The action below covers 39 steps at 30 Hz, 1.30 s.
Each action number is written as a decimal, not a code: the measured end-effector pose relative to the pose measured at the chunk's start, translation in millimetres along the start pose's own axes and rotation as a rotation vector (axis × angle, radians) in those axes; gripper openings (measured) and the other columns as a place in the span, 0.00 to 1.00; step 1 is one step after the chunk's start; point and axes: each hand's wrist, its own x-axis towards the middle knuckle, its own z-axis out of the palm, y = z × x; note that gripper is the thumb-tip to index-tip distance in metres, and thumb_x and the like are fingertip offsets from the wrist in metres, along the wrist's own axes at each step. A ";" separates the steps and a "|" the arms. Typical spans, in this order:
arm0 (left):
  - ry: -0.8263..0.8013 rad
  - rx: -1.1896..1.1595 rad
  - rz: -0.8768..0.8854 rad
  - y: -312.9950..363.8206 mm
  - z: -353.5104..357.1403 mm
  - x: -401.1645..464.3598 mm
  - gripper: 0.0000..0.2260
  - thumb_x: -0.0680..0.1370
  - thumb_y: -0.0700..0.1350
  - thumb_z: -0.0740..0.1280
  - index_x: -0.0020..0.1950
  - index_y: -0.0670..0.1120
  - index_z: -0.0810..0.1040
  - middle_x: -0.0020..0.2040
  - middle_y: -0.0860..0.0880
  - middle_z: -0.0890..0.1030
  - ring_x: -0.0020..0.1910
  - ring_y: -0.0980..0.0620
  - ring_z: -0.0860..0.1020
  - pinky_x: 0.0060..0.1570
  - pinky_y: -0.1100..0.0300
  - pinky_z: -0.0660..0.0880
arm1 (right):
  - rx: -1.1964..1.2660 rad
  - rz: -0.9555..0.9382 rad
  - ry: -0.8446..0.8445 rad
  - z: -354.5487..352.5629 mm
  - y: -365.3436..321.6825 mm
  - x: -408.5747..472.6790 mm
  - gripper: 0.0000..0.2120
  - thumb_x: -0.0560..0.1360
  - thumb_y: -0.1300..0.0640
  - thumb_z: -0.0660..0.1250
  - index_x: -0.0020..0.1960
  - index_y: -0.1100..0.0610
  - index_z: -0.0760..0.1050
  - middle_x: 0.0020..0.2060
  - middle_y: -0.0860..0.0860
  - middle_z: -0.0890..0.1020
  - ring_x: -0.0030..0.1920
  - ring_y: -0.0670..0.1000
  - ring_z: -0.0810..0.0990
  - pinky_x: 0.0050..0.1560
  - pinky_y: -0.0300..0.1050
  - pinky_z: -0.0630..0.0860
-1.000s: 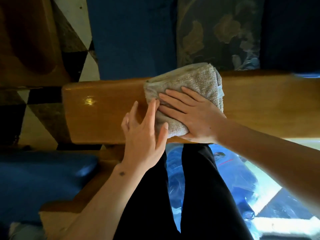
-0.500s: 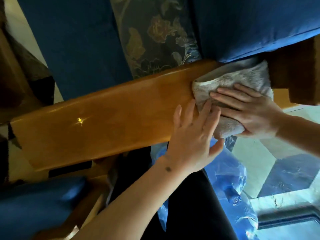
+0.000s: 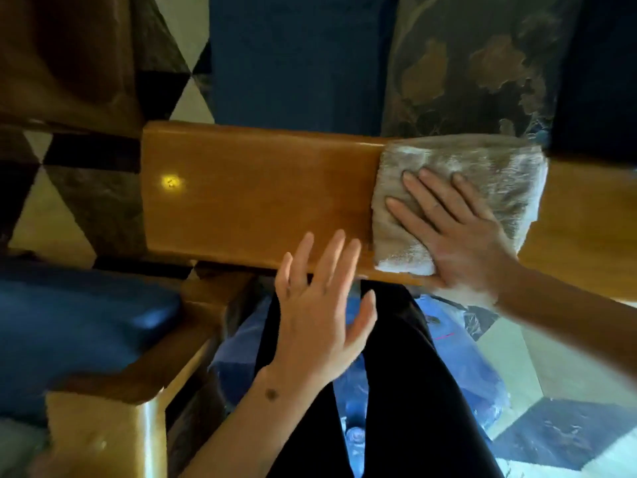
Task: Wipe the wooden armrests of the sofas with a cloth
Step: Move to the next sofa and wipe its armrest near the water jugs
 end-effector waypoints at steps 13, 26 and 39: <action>0.378 -0.743 -0.701 -212.2 -78.0 -32.0 0.17 0.78 0.40 0.68 0.67 0.43 0.72 0.63 0.45 0.73 0.63 0.48 0.75 0.64 0.47 0.75 | 0.101 -0.282 -0.180 25.8 -251.5 251.3 0.35 0.80 0.36 0.57 0.81 0.55 0.68 0.81 0.55 0.68 0.82 0.56 0.63 0.84 0.60 0.50; 1.096 -1.263 -1.307 -329.7 -154.7 -204.3 0.09 0.74 0.60 0.69 0.45 0.57 0.74 0.27 0.50 0.79 0.23 0.56 0.75 0.28 0.65 0.70 | 1.527 0.761 -0.673 -32.1 -541.4 376.1 0.20 0.82 0.42 0.61 0.44 0.45 0.90 0.48 0.52 0.90 0.48 0.53 0.90 0.47 0.49 0.84; 1.716 -1.655 -2.107 -255.4 -92.8 -275.9 0.12 0.80 0.38 0.64 0.41 0.50 0.79 0.32 0.47 0.77 0.34 0.42 0.76 0.40 0.48 0.77 | 0.903 0.481 -1.410 23.3 -656.5 331.3 0.28 0.79 0.34 0.61 0.58 0.53 0.88 0.58 0.58 0.87 0.57 0.58 0.88 0.52 0.55 0.85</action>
